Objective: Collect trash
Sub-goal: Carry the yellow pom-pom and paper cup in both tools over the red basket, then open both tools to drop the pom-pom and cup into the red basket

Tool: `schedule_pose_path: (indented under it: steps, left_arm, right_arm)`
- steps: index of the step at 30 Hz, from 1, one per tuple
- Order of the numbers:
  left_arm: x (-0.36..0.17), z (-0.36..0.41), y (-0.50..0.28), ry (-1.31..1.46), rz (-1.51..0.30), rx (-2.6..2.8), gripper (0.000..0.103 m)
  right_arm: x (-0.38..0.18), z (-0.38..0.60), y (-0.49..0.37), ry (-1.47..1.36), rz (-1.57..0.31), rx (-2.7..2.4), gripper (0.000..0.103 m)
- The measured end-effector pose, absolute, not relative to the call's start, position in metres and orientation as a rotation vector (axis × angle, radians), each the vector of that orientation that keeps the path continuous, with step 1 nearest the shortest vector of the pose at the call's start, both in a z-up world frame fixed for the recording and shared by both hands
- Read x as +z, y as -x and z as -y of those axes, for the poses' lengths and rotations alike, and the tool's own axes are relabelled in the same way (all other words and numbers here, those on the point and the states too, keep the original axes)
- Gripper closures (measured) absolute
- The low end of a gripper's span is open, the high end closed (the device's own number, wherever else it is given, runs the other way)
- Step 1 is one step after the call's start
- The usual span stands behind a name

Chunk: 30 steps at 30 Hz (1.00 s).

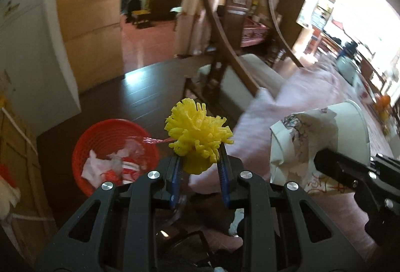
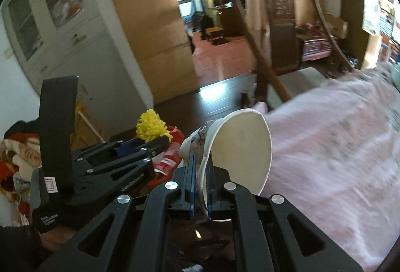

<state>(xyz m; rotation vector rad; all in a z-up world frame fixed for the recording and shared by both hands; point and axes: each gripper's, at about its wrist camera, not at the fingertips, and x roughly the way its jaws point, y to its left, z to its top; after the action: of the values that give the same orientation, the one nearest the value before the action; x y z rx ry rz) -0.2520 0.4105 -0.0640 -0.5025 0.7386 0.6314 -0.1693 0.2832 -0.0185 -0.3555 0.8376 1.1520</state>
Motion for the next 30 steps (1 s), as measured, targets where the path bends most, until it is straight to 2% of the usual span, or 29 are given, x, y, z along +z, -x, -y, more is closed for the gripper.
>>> schedule_pose_path:
  steps: [8,17,24,30]
  left_arm:
    - [-0.099,-0.470,0.286,0.596,-0.773,0.761,0.076]
    - [-0.175,-0.532,0.327,0.705,-0.906,0.901,0.076]
    - [-0.206,-0.553,0.338,0.743,-0.963,0.936,0.076]
    - [-0.220,-0.559,0.333,0.755,-0.983,0.921,0.076]
  right_arm:
    - [-0.048,-0.365,0.193,0.426,-0.906,1.278,0.095]
    - [-0.113,-0.443,0.201,0.469,-1.056,1.331,0.096]
    - [-0.169,-0.481,0.204,0.475,-1.174,1.324,0.095]
    - [-0.190,-0.493,0.199,0.473,-1.218,1.323,0.095]
